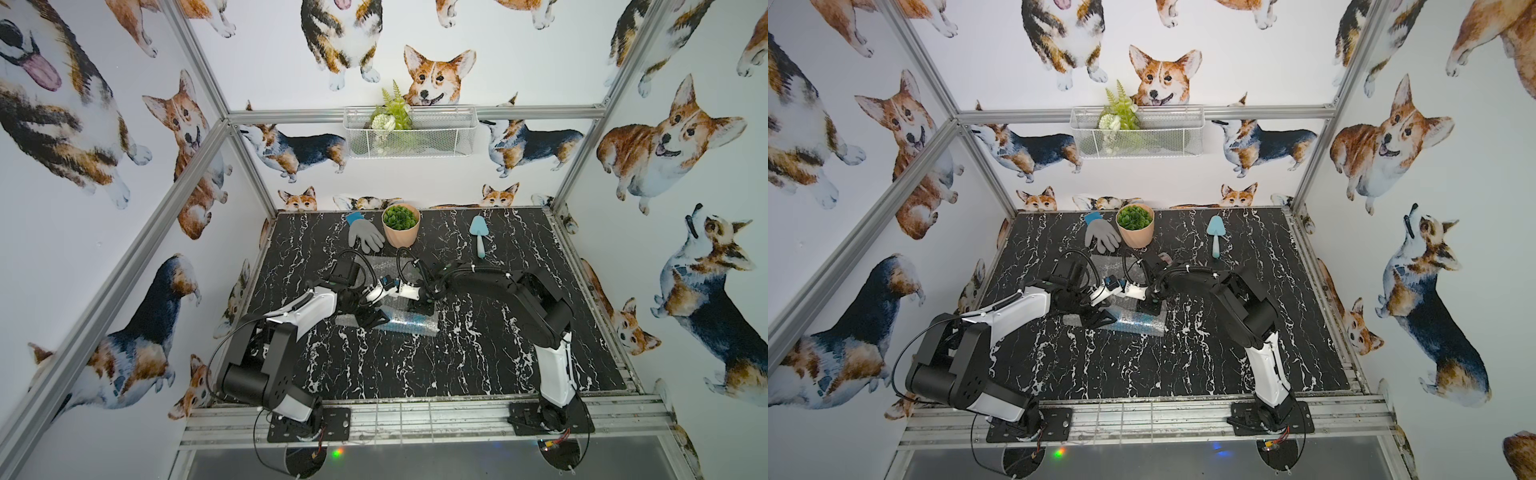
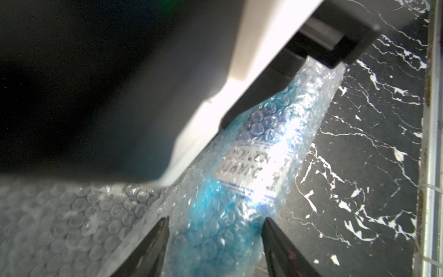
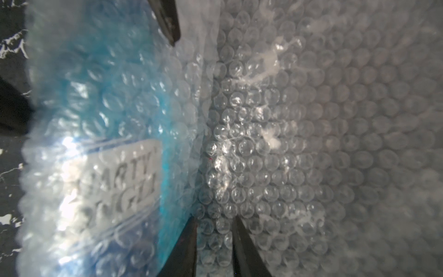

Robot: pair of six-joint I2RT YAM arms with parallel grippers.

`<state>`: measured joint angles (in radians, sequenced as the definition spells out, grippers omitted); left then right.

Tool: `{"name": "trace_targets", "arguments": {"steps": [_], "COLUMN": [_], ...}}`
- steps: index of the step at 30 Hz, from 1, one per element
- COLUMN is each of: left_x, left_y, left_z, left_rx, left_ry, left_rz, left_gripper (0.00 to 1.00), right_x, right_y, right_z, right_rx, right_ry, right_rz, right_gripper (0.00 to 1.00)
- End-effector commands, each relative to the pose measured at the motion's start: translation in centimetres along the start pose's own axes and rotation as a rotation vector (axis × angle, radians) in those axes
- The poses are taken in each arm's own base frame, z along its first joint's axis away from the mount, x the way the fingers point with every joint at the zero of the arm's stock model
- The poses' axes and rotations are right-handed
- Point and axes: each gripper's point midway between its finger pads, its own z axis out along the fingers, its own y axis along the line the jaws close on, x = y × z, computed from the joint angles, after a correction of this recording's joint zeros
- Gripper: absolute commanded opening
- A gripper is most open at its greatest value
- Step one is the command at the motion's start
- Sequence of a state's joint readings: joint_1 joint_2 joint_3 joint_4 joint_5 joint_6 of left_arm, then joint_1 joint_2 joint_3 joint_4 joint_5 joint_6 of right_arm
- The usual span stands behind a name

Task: Wrap wine bottles in bubble wrap
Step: Wrap the wine bottle in bubble wrap.

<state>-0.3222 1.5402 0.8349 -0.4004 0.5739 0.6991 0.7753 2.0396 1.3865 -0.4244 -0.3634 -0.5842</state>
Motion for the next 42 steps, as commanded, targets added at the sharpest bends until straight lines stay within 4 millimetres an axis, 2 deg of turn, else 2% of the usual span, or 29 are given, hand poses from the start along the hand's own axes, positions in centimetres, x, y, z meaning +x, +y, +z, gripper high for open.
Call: {"name": "trace_targets", "arguments": {"steps": [1, 6, 11, 16, 17, 18, 21, 24, 28, 29, 30, 32, 35, 37, 42], "left_x": [2.9, 3.1, 3.8, 4.0, 2.9, 2.8, 2.7, 2.8, 2.6, 2.5, 2.4, 2.1, 2.5, 2.5, 2.3], "left_y": [-1.6, -1.4, -1.3, -0.9, -0.2, -0.1, 0.0, 0.0, 0.4, 0.5, 0.6, 0.6, 0.6, 0.5, 0.8], "left_z": [0.3, 0.5, 1.0, 1.2, 0.8, 0.8, 0.7, 0.7, 0.6, 0.6, 0.5, 0.3, 0.6, 0.6, 0.5], "left_rx": [0.068, 0.068, 0.076, 0.065, 0.047, 0.046, 0.048, 0.052, 0.056, 0.057, 0.058, 0.061, 0.078, 0.081, 0.08], "left_ry": [0.127, 0.125, 0.148, 0.156, 0.135, 0.134, 0.131, 0.131, 0.128, 0.129, 0.134, 0.136, 0.152, 0.153, 0.167], "left_rz": [-0.056, -0.069, -0.094, -0.113, -0.097, -0.098, -0.1, -0.109, -0.121, -0.123, -0.127, -0.125, -0.138, -0.14, -0.153], "left_gripper": [0.6, 0.57, 0.54, 0.53, 0.53, 0.53, 0.52, 0.52, 0.52, 0.52, 0.52, 0.52, 0.52, 0.52, 0.52], "right_x": [-5.1, -3.0, -0.9, 0.2, 0.2, 0.0, -0.7, -1.8, -3.3, -3.5, -3.4, -3.4, -4.1, -3.8, -4.2], "right_y": [-0.9, -2.0, -3.8, -5.3, -5.4, -5.6, -4.8, -3.7, -0.1, 1.0, 2.3, 4.6, 7.7, 8.3, 7.2], "right_z": [-2.2, -2.5, -3.7, -5.6, -6.3, -6.9, -8.9, -11.2, -13.5, -13.6, -13.3, -12.6, -11.0, -9.0, -5.5], "right_rx": [0.016, 0.084, 0.157, 0.225, 0.243, 0.255, 0.273, 0.307, 0.274, 0.263, 0.255, 0.232, 0.195, 0.222, 0.325], "right_ry": [-0.217, -0.133, -0.079, -0.07, -0.079, -0.096, -0.144, -0.213, -0.303, -0.308, -0.303, -0.313, -0.323, -0.265, -0.196], "right_rz": [-0.064, -0.104, -0.093, -0.069, -0.064, -0.059, -0.067, -0.087, -0.133, -0.161, -0.2, -0.27, -0.36, -0.445, -0.614], "right_gripper": [0.3, 0.31, 0.32, 0.32, 0.33, 0.33, 0.4, 0.53, 0.62, 0.63, 0.68, 0.72, 0.73, 0.74, 0.76]}}
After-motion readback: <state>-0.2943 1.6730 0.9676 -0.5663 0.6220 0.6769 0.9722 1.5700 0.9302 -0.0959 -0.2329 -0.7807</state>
